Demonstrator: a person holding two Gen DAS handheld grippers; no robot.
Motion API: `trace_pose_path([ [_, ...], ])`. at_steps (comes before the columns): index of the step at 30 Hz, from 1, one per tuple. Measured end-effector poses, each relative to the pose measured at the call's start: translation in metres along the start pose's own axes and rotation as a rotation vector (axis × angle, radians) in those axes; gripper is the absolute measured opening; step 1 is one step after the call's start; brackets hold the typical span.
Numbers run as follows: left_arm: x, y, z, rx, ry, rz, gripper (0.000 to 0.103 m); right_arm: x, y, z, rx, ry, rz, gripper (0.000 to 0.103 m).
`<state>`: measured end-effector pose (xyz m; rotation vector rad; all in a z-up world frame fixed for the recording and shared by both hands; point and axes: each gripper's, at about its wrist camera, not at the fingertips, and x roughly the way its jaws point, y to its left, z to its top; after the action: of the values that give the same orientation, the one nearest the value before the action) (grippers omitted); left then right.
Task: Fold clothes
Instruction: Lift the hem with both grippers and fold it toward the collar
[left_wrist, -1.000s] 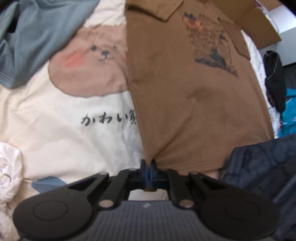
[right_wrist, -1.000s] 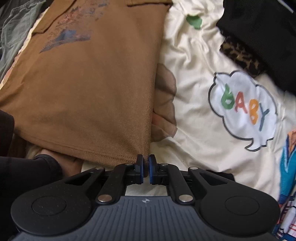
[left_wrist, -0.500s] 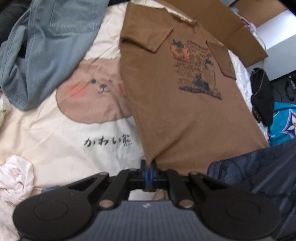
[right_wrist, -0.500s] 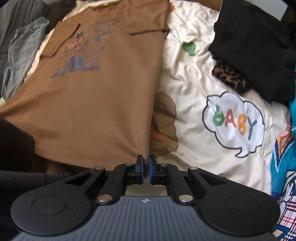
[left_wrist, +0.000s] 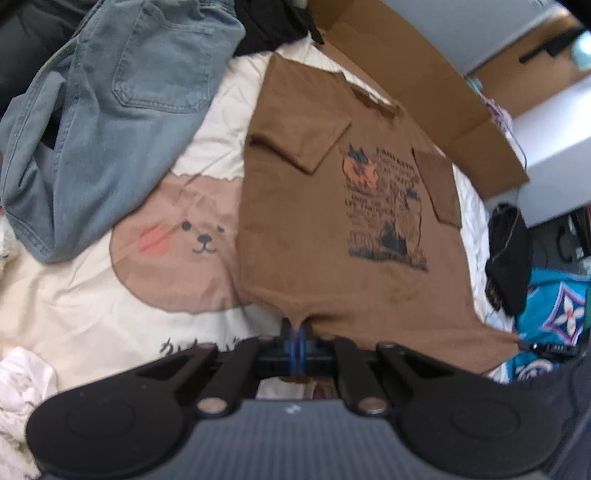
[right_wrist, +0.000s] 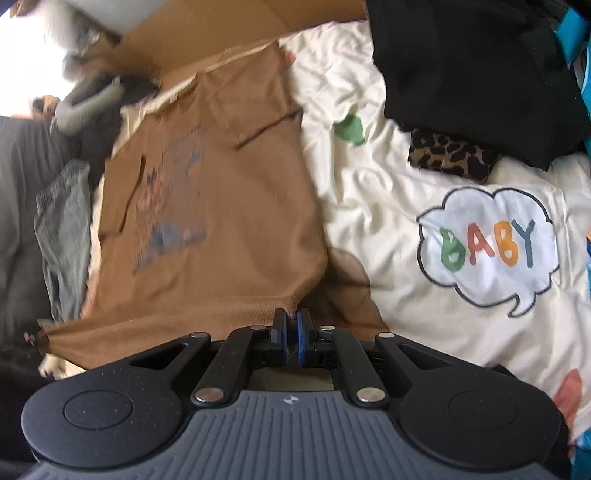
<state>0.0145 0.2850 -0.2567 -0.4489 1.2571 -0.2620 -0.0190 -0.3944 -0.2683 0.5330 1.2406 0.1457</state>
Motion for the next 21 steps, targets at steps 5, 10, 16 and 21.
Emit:
trace_pose_path([
  [5,0.012,0.009,0.015,-0.062,-0.032,-0.020,0.002,0.008,-0.002,0.021,0.025,-0.035,0.024,0.003],
  [10,0.022,0.010,0.032,-0.069,-0.058,-0.021,0.002,0.016,0.005,0.045,0.014,-0.066,0.025,0.003],
  [16,0.035,0.006,0.059,-0.047,-0.091,-0.010,0.002,0.029,0.018,0.077,-0.027,-0.085,0.016,0.003],
  [21,0.051,0.002,0.086,-0.016,-0.109,0.010,0.002,0.045,0.028,0.106,-0.068,-0.090,-0.008,0.003],
])
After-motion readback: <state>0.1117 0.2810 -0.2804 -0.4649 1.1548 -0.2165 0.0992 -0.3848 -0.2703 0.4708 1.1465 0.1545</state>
